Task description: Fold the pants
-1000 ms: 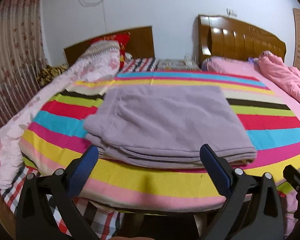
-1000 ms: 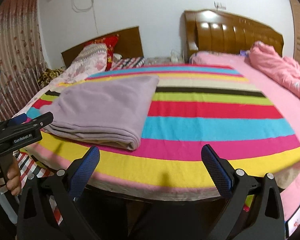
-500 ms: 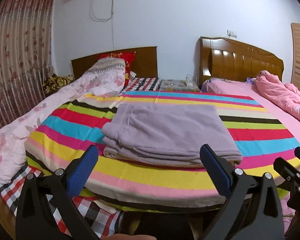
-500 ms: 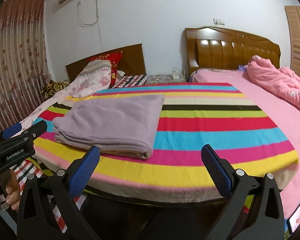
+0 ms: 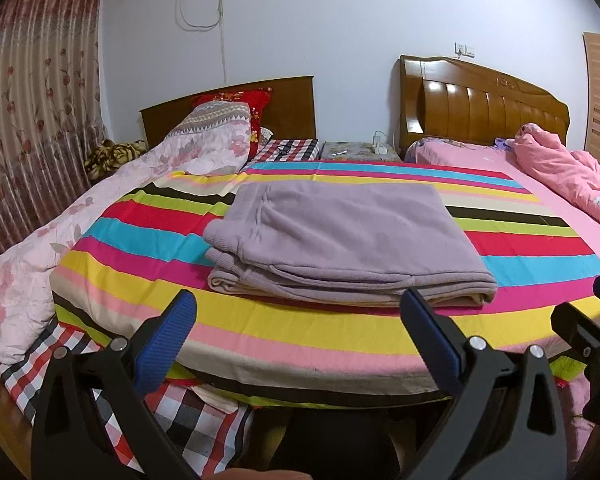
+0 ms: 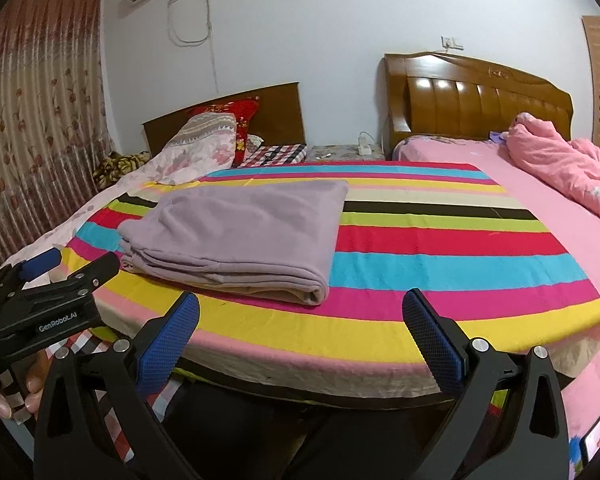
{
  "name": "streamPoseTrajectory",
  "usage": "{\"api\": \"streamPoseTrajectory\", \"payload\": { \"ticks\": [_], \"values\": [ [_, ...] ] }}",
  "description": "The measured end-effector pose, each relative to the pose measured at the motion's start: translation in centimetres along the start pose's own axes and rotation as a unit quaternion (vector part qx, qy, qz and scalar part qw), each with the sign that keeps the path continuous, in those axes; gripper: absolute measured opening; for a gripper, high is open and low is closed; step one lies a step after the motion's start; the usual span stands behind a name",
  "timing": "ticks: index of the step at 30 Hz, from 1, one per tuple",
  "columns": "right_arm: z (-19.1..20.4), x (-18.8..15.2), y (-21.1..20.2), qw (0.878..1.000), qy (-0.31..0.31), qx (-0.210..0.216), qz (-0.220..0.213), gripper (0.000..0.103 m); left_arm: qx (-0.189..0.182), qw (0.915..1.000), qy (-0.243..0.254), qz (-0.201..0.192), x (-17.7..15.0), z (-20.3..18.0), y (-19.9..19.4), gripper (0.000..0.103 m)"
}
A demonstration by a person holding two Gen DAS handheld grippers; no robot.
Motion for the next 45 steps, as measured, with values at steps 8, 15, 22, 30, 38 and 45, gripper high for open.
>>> {"api": "streamPoseTrajectory", "payload": {
  "ticks": [8, 15, 22, 30, 38, 45],
  "values": [
    [0.13, 0.1, -0.11, 1.0, -0.001, 0.001, -0.003, 0.098, 0.002, 1.0, 0.0, -0.002, -0.04, 0.09, -0.13, 0.101],
    [0.18, 0.17, -0.16, 1.0, -0.003, 0.004, -0.004, 0.098, 0.004, 1.0, 0.0, -0.003, -0.14, -0.05, -0.22, 0.101],
    [0.3, 0.22, -0.14, 1.0, -0.005, 0.004, -0.004, 0.098, 0.004, 1.0, 0.0, -0.002, -0.12, -0.14, -0.3, 0.101],
    [0.36, 0.23, -0.17, 1.0, -0.005, 0.004, -0.004, 0.098, 0.004, 1.0, -0.001, -0.002, -0.14, -0.24, -0.34, 0.101],
    [0.33, 0.38, -0.1, 1.0, -0.011, 0.005, -0.006, 0.098, 0.004, 1.0, -0.002, -0.003, -0.12, -0.15, -0.31, 0.101],
    [0.43, 0.37, -0.17, 1.0, -0.015, 0.006, -0.008, 0.098, 0.005, 1.0, -0.003, -0.004, -0.06, -0.24, -0.38, 0.101]
  ]
}}
Point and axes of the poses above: each gripper's, at about its wrist camera, not at the fingertips, and y roughly the way its jaws point, z to its left, x to its top, the point moved 3 cm from there along y, roughly the way its jaws point, and after that the axes turned 1 degree about z, right-handed, at the moved point
